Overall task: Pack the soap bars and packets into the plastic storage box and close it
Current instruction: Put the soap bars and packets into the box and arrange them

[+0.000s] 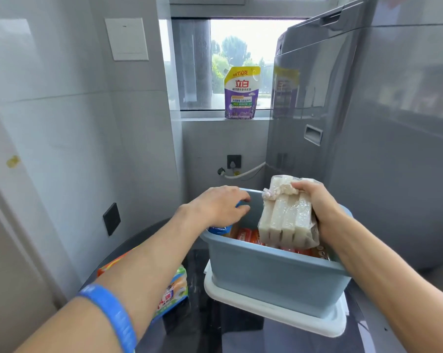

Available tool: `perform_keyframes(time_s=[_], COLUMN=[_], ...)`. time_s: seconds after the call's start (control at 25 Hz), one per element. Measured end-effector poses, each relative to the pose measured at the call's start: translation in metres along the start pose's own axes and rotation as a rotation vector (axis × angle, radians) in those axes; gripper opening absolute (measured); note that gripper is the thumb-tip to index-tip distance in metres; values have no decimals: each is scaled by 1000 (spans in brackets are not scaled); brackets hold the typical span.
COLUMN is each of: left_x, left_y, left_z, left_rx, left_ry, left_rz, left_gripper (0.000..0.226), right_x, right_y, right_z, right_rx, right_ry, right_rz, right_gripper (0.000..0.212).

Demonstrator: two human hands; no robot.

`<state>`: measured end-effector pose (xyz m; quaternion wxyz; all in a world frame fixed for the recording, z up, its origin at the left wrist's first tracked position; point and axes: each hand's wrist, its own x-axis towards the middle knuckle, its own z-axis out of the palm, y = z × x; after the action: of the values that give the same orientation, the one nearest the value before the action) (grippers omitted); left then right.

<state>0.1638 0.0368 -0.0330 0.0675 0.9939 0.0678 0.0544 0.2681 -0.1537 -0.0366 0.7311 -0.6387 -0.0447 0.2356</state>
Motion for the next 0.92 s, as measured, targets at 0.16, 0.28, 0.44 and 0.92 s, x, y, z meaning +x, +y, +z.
perform_keyframes(time_s=[0.16,0.28,0.44,0.92], left_x=[29,31,22,-8], left_y=[-5,-9,-15,-13], left_z=[16,21,17,15], left_rx=[112,82,34,-294], left_ry=[-145,-125,-63,-62], left_rz=[-87,-103,-74,-118], left_gripper=[37,29,34,41], right_x=[4,4,2,-10], right_y=[2,3,4,18], right_z=[-5,-5,-1,26], right_rx=[57,44,-50,-357], right_ry=[-7,-27,-74,-355], right_rz=[-25,-25,-10,145], right_gripper=[25,21,31,29])
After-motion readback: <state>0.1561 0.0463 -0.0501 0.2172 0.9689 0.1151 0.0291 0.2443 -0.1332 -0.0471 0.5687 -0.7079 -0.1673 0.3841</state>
